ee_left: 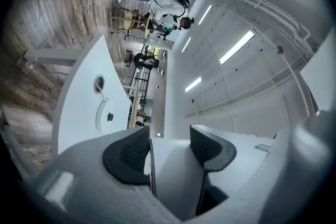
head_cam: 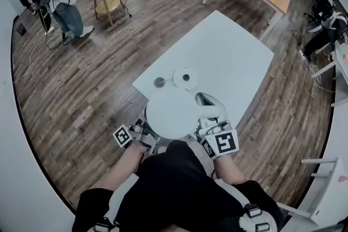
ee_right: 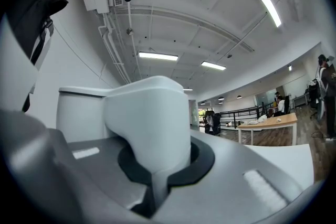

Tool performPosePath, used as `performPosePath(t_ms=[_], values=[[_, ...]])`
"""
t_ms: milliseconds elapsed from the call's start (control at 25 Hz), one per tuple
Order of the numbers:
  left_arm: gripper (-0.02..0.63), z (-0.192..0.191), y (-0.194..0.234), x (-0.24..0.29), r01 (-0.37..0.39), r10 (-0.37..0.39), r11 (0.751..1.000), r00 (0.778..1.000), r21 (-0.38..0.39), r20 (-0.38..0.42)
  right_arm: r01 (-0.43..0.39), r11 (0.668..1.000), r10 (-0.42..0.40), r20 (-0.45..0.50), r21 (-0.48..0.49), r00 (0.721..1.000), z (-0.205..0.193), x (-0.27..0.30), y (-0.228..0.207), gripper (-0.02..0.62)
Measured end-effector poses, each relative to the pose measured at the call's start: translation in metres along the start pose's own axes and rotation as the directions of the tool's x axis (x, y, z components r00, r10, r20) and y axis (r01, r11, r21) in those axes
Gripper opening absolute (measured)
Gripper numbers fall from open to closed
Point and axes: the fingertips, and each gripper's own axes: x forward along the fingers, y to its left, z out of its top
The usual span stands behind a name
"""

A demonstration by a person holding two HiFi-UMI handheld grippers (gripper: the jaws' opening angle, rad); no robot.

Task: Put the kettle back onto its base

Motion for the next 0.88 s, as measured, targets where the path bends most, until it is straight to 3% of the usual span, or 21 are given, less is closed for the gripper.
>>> performPosePath(t_ms=[520,880], values=[[0.238,0.016,0.028,0.064,-0.017,0.016,1.0,0.999,-0.021,-0.039,0.031,1.0,-0.031,-0.01,0.002,0.999,-0.009,0.041,-0.052,0.005],[0.238,0.021,0.054,0.117,-0.034,0.032,0.999,0.996,-0.029,-0.084,0.095,0.995,-0.095,-0.004,-0.001,0.995,-0.016,0.064,-0.099,0.005]])
